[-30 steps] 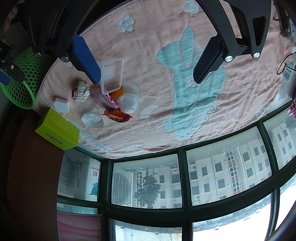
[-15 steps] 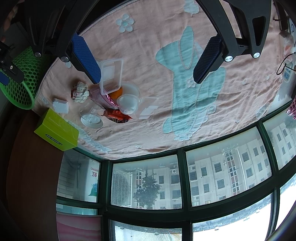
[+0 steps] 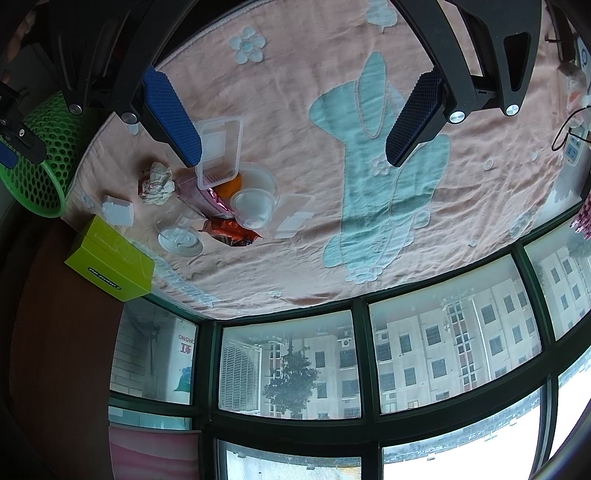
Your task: Collect trash
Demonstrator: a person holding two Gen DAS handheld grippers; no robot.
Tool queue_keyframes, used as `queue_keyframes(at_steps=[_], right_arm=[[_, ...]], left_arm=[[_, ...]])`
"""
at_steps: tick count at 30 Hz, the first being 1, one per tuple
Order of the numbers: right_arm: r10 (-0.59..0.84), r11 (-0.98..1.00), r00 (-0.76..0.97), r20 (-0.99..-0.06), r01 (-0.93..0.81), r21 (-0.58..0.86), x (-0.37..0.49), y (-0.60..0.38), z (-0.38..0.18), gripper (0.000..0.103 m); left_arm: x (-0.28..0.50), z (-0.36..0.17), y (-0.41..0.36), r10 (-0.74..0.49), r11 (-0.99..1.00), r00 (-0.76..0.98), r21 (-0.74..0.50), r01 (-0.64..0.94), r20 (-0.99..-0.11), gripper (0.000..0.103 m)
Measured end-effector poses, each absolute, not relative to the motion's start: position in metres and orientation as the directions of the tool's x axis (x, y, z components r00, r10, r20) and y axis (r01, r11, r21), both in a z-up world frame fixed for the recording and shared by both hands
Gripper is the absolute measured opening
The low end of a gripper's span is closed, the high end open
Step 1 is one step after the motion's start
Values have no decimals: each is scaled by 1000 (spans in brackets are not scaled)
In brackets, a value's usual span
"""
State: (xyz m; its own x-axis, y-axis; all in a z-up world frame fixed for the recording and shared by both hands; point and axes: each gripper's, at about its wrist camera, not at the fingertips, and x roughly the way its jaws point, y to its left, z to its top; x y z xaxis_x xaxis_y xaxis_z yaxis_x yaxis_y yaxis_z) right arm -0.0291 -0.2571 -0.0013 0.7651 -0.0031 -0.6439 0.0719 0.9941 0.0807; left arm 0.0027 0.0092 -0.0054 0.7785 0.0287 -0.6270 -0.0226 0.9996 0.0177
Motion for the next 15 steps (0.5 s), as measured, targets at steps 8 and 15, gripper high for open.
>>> queue_keyframes(at_steps=[8, 15], right_arm=[[4, 994, 758, -652, 66, 82, -24, -258, -5, 98], [8, 996, 750, -661, 56, 75, -15, -259, -8, 98]], left_arm=[[7, -8, 12, 35, 999, 775, 19, -30, -631, 97], [13, -10, 17, 42, 999, 772, 23, -35, -635, 97]])
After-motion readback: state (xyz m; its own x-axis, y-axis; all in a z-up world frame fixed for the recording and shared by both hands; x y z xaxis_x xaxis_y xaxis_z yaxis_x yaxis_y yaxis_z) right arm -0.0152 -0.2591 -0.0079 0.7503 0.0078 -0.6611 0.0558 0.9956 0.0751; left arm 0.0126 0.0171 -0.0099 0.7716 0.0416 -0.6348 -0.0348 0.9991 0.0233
